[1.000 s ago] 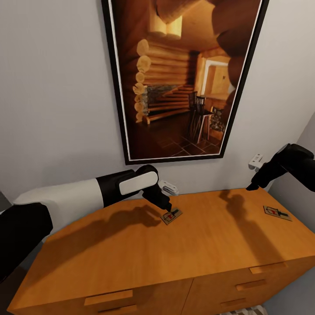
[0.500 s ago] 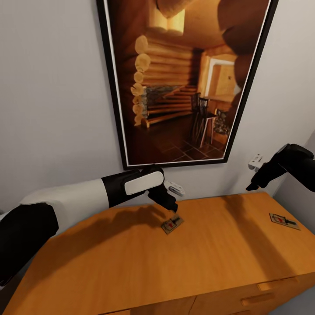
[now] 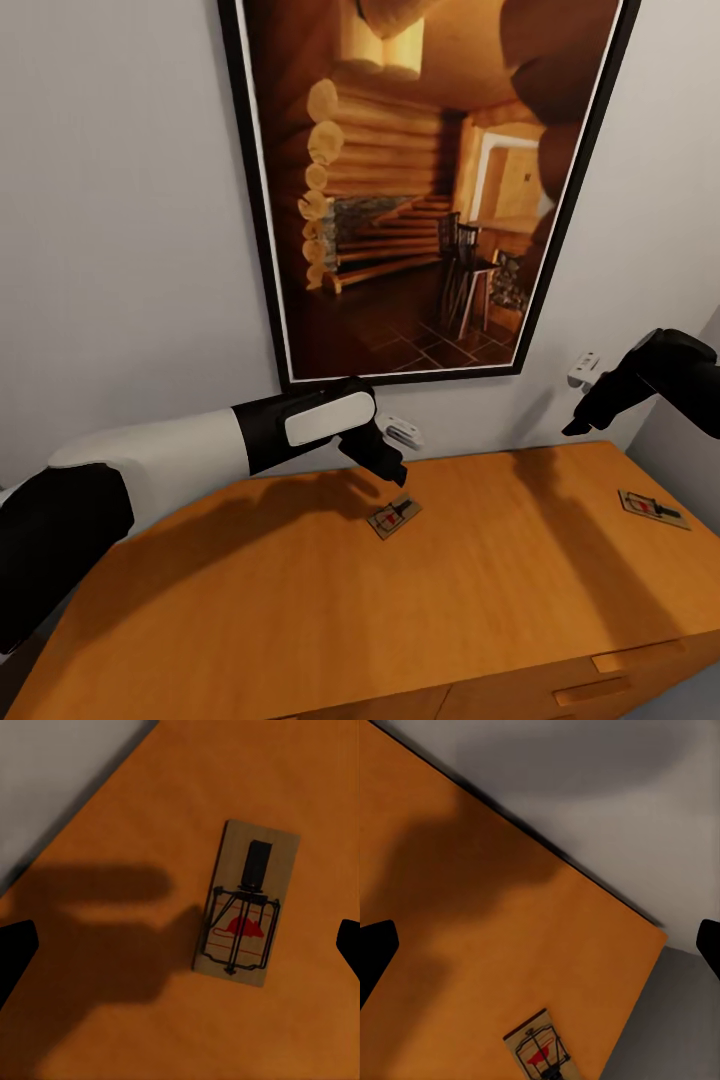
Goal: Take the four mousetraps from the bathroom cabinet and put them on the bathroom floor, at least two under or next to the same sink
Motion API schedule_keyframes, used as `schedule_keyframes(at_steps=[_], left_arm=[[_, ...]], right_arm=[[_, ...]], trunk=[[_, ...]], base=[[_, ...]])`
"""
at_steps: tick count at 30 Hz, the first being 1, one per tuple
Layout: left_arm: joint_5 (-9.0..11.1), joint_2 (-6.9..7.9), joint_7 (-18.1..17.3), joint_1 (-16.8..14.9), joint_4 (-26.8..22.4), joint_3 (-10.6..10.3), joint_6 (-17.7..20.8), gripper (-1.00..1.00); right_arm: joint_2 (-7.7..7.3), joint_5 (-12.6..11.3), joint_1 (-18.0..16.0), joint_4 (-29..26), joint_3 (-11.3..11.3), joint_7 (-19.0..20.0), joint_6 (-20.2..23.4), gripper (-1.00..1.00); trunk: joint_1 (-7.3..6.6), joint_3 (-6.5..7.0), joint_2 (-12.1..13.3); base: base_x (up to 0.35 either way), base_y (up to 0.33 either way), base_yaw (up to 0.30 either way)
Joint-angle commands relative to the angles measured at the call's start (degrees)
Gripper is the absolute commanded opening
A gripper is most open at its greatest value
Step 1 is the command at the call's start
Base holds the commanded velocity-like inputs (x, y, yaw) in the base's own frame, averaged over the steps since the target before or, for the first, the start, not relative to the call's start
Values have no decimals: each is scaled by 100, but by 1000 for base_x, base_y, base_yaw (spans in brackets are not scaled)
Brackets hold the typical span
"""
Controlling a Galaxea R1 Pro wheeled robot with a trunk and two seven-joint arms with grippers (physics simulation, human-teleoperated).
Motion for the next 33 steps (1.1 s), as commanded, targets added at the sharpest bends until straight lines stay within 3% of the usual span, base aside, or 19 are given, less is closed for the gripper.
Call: schedule_keyframes(at_steps=[1,16,33], left_arm=[[60,-1,53,-10,-5,-13,-6,100],[60,-58,27,-10,-40,-29,-6,100],[52,-118,-316,-10,-34,-39,-80,100]], right_arm=[[-5,59,-9,-9,14,50,6,100],[-5,59,-9,-15,14,50,6,100],[28,75,-8,13,21,42,10,100]], trunk=[[1,-8,-6],[1,-8,-6],[1,-8,-6]], base=[[2,0,0],[0,0,0],[0,0,0]])
